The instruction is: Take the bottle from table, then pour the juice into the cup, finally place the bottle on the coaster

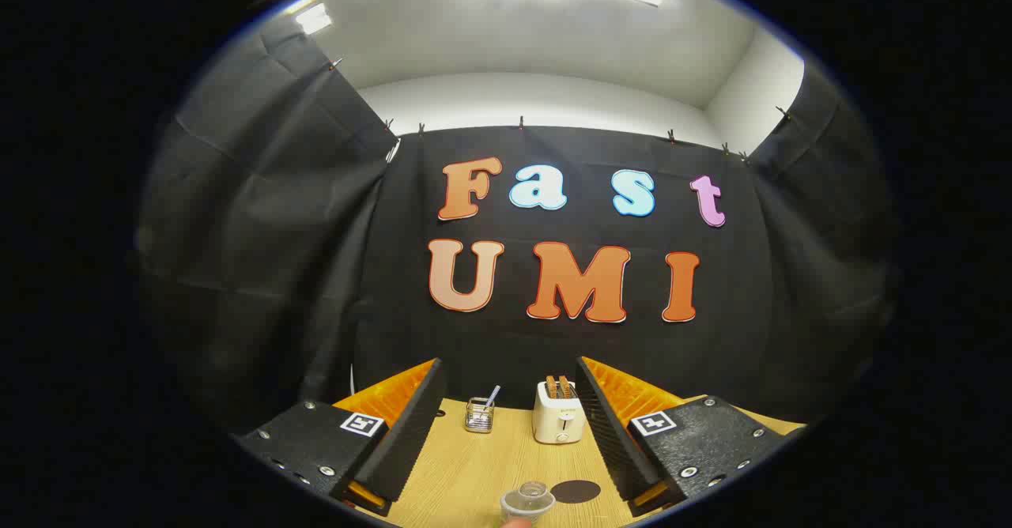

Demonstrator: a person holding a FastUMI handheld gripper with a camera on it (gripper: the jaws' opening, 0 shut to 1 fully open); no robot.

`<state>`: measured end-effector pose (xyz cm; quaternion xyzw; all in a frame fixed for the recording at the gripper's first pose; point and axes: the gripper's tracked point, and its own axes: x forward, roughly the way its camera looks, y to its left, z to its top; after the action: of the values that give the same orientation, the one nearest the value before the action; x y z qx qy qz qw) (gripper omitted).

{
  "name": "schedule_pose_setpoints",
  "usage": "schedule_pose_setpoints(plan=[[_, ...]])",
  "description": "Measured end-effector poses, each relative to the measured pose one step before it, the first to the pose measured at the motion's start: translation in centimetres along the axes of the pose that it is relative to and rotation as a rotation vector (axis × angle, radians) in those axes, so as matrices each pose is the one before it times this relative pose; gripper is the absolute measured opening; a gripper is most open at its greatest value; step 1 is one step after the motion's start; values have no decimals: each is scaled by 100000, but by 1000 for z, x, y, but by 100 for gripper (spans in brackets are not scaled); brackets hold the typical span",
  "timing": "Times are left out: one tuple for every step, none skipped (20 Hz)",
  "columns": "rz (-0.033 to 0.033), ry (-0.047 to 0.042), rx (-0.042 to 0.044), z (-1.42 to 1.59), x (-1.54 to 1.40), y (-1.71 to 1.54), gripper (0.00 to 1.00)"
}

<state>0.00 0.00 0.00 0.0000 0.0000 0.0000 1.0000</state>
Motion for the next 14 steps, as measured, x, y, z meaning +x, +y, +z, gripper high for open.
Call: schedule_pose_setpoints(plan=[[46, -140, 237, -28, -7, -107, 97], [361, -414, -274, 55, 35, -9, 97], [167, -372, -315, 84, -79, -43, 98], [105, -363, -307, 12, -171, 74, 98], [386, -413, 118, 170, -65, 93, 98], [957, -126, 587, 36, 60, 264, 97], [1122, -151, 486, 103, -41, 249, 98], [796, -88, 290, 172, 91, 9, 98], [435, -173, 270, 102, 14, -114, 97], [32, 90, -243, -131, -6, -193, 97], [-352, 317, -305, -91, 93, -225, 97], [-486, 331, -406, -133, -9, -251, 98], [-723, 133, -296, -91, -11, -259, 98], [-507, 167, -362, -32, 3, -90, 98]])
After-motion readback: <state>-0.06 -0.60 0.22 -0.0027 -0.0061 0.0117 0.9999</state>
